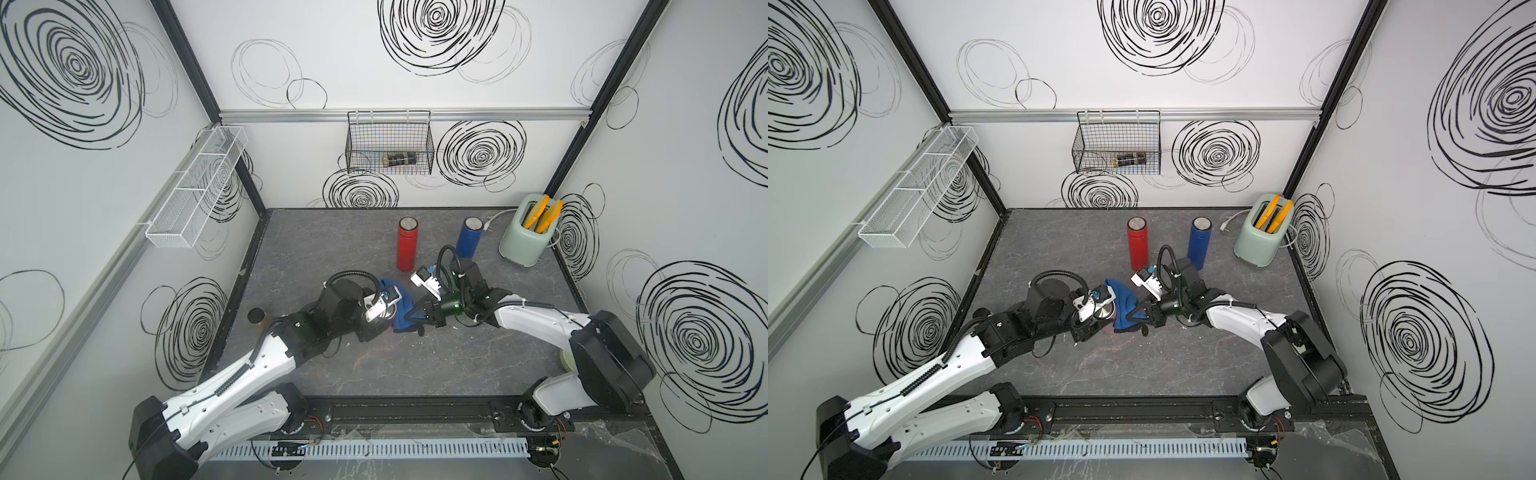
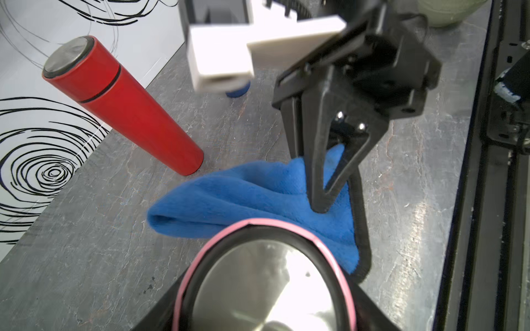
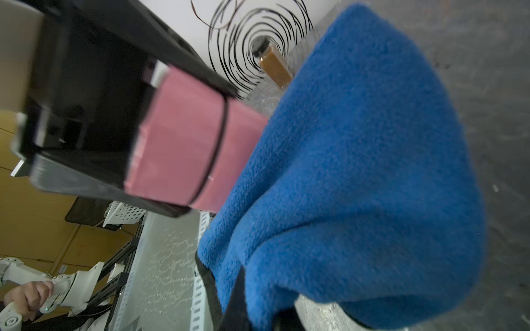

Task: Wipe the surface of the thermos
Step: Wipe the dirt from the surface of the thermos.

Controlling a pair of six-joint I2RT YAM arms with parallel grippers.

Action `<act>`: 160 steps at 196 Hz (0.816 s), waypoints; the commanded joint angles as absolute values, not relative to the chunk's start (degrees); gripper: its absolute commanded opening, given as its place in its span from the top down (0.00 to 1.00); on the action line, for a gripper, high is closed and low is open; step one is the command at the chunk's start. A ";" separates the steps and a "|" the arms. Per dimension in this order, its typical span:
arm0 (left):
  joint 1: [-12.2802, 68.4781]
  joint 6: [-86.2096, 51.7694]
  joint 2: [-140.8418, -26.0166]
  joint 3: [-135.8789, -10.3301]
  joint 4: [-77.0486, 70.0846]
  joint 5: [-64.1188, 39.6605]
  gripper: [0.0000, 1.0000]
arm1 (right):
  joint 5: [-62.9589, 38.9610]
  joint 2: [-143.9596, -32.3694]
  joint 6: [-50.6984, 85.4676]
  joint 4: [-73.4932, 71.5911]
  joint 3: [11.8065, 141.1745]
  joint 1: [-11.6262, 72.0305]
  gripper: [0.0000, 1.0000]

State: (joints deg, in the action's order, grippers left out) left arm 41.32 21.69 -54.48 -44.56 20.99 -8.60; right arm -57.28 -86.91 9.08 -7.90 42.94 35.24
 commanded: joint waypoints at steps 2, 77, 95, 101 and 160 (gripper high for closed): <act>38.69 29.94 -54.76 -45.32 17.59 -18.32 1.00 | -57.55 -91.82 4.69 -8.52 40.68 36.30 1.00; 31.58 42.59 -54.73 -46.97 23.25 -34.01 1.00 | -55.90 -94.34 4.08 -7.58 43.37 36.65 1.00; 31.38 46.24 -55.00 -48.11 26.73 -35.13 1.00 | -56.05 -90.47 3.34 -3.88 45.85 36.65 1.00; 31.42 46.98 -55.17 -48.33 27.67 -35.23 1.00 | -56.51 -89.11 3.22 -2.88 46.76 36.65 1.00; 31.31 56.23 -55.94 -50.35 31.03 -36.15 1.00 | -64.20 -82.36 3.31 1.81 54.05 37.28 1.00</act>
